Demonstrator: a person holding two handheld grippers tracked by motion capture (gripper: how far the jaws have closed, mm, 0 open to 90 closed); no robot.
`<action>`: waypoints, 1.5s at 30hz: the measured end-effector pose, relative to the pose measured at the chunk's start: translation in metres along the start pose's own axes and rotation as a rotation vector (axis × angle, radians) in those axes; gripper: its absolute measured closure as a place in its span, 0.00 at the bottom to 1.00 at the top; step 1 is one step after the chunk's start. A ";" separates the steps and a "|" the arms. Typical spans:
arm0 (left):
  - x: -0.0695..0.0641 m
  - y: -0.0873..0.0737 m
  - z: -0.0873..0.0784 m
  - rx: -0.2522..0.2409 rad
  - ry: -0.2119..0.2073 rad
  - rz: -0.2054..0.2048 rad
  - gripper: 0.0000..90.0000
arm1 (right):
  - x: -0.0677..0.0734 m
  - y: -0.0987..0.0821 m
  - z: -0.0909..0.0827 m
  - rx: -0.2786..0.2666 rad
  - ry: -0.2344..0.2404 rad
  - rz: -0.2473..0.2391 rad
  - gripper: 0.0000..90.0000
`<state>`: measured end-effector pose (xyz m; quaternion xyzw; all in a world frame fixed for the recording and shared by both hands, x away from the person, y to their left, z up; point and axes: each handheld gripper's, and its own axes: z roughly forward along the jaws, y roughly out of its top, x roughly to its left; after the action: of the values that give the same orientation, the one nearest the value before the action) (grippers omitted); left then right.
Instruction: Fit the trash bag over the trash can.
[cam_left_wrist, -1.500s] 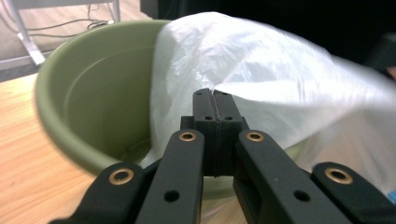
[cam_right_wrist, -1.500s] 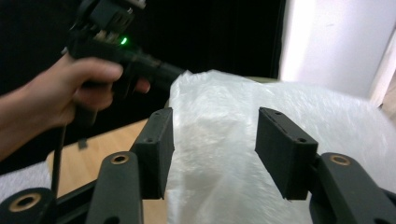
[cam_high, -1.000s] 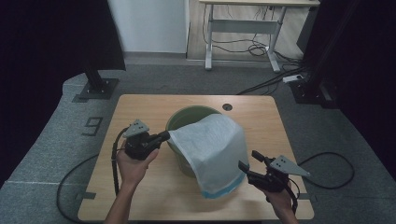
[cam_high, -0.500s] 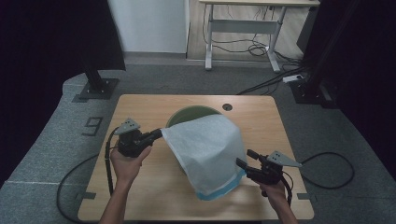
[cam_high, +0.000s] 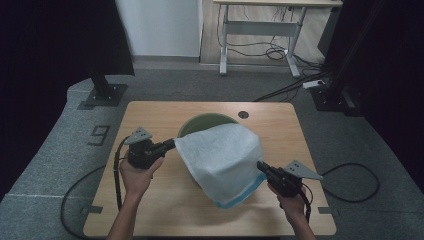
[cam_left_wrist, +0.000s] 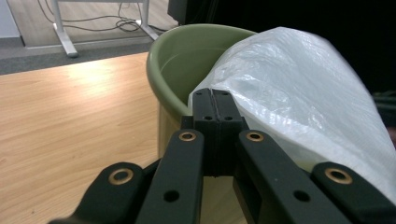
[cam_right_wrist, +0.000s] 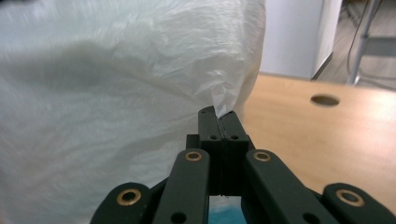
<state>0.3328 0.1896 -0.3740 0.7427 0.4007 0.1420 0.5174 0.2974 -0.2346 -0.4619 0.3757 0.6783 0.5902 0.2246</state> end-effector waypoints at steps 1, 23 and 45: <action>-0.002 0.001 0.002 0.003 -0.003 0.006 1.00 | 0.000 0.005 -0.003 -0.015 -0.004 0.001 0.99; 0.003 0.006 0.001 0.055 -0.091 0.051 0.51 | -0.001 0.064 -0.026 -0.139 -0.041 0.012 0.99; -0.041 0.016 0.008 0.045 -0.224 0.112 0.45 | 0.017 0.067 -0.014 -0.126 -0.022 -0.010 0.99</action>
<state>0.3190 0.1517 -0.3546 0.7866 0.3013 0.0776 0.5333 0.2927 -0.2294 -0.3918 0.3639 0.6393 0.6263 0.2582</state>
